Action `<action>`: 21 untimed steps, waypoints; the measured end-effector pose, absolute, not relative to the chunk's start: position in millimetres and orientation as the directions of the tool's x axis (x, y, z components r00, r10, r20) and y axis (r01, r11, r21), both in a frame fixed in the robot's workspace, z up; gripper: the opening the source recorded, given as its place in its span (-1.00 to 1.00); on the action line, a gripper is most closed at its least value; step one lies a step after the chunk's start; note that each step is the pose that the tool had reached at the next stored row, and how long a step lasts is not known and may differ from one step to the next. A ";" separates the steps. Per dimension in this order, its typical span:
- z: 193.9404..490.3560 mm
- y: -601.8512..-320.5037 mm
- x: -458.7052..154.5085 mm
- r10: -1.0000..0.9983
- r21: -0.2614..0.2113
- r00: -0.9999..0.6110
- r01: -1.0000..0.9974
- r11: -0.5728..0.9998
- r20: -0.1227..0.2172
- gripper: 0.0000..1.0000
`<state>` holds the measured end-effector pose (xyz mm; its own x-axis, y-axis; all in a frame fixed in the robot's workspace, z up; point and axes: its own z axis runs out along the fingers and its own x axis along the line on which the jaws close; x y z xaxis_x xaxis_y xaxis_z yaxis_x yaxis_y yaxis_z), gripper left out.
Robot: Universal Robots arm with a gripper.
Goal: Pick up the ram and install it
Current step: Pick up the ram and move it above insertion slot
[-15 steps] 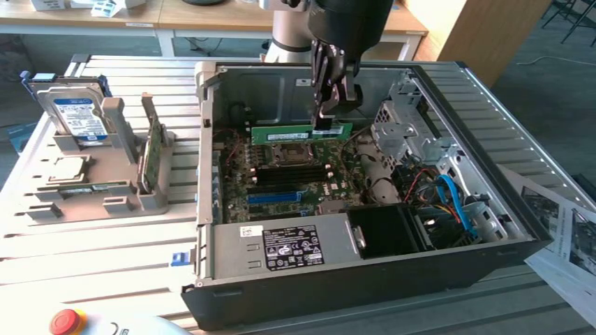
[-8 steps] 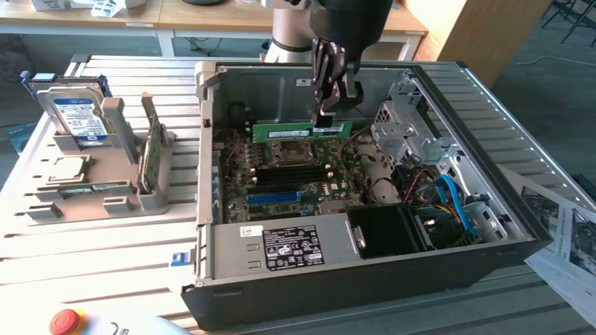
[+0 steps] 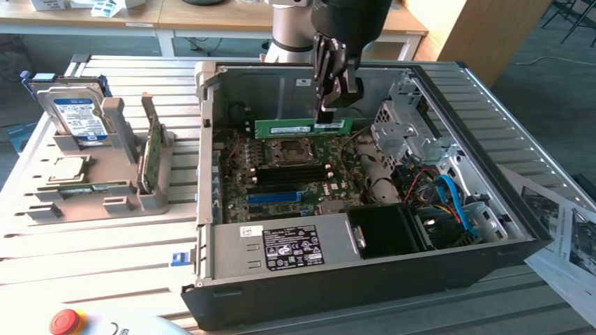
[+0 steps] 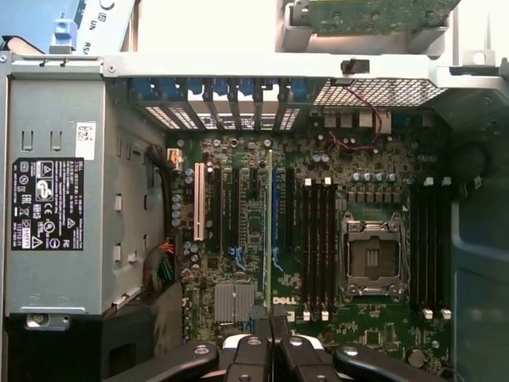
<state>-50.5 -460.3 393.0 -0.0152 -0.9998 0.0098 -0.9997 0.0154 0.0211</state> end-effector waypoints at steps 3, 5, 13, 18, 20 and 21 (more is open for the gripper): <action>392.9 -456.6 -49.5 -1.000 0.021 -0.015 -1.000 0.016 0.010 -0.76; 392.9 -453.8 -48.7 -1.000 0.021 -0.015 -1.000 0.015 0.010 -0.76; 392.6 -436.1 -44.4 -1.000 0.021 -0.015 -1.000 0.016 0.010 -0.76; 392.2 -414.2 -39.2 -1.000 0.021 -0.015 -1.000 0.016 0.010 -0.76; 392.1 -411.1 -38.5 -1.000 0.021 -0.015 -1.000 0.016 0.010 -0.76; 392.1 -409.5 -38.2 -1.000 0.021 -0.015 -1.000 0.016 0.010 -0.76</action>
